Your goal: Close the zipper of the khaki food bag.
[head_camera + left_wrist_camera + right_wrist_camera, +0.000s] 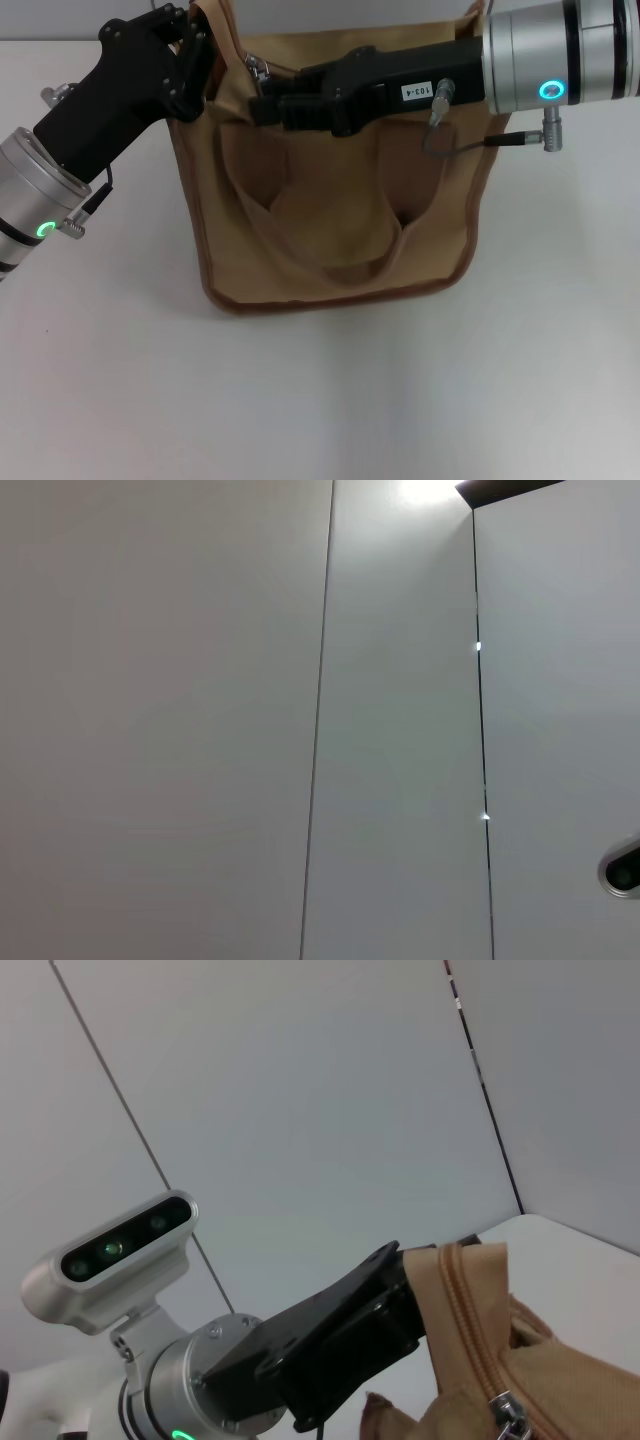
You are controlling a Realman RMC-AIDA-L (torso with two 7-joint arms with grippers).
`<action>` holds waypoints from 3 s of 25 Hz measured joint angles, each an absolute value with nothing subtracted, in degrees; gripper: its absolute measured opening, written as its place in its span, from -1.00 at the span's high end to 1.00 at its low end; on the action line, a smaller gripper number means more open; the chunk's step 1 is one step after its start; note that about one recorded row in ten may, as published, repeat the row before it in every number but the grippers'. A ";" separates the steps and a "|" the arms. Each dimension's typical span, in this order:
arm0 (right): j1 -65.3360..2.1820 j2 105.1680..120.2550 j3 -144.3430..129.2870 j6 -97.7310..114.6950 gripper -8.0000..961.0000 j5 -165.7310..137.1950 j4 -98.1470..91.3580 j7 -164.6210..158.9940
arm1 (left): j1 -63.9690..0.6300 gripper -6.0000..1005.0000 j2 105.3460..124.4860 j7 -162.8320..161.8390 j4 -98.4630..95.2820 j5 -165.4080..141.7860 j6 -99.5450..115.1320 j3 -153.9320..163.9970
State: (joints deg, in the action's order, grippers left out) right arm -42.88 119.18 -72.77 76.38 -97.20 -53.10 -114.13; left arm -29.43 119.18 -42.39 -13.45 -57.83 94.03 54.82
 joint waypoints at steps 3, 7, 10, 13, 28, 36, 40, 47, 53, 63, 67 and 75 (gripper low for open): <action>-42.77 119.17 -72.77 76.69 0.44 -97.20 -53.16 -114.14 | -29.39 0.90 119.18 -42.44 -13.45 -57.82 94.08 54.81; -42.63 119.18 -72.77 76.76 0.46 -97.20 -53.19 -114.16 | -29.36 0.90 119.18 -42.47 -13.39 -57.83 94.13 54.83; -42.38 119.18 -72.50 76.81 0.47 -97.20 -53.32 -114.17 | -29.36 0.90 119.18 -42.45 -13.35 -57.82 94.14 54.84; -42.22 119.18 -71.94 76.84 0.48 -97.21 -53.33 -114.17 | -29.36 0.90 119.18 -42.49 -13.35 -57.80 94.14 54.86; -42.64 119.18 -71.41 76.08 0.70 -97.41 -52.49 -113.54 | -29.43 0.89 119.18 -42.60 -13.16 -57.79 94.39 54.99; -42.41 119.18 -70.89 76.02 0.99 -97.38 -52.62 -113.46 | -29.42 0.89 119.18 -42.55 -12.91 -57.82 94.48 55.02; -41.91 119.18 -70.38 76.13 0.99 -97.34 -52.82 -113.45 | -29.35 0.89 119.18 -42.34 -12.78 -57.84 94.52 54.78; -39.97 119.00 -68.60 76.82 0.99 -97.29 -53.47 -113.78 | -28.92 0.89 119.18 -42.10 -12.38 -57.84 93.98 54.03; -38.65 119.00 -67.53 78.18 0.99 -97.28 -54.06 -113.82 | -28.80 0.89 119.18 -42.02 -11.66 -57.84 93.08 53.17; -36.47 118.95 -64.56 80.93 0.99 -97.40 -54.22 -113.96 | -28.01 0.89 119.18 -41.21 -11.04 -57.81 91.37 51.86; -35.27 118.85 -63.05 81.06 0.99 -97.48 -54.29 -113.98 | -27.81 0.88 119.18 -40.58 -9.76 -57.66 90.10 50.41; -33.24 118.58 -62.34 81.55 0.99 -97.59 -54.34 -114.00 | -25.82 0.88 119.18 -40.54 -9.01 -57.66 89.91 47.56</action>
State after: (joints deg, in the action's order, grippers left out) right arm -33.24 118.58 -62.34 81.55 -97.59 -54.34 -114.00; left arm -25.82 119.18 -40.54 -9.01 -57.66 89.91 47.56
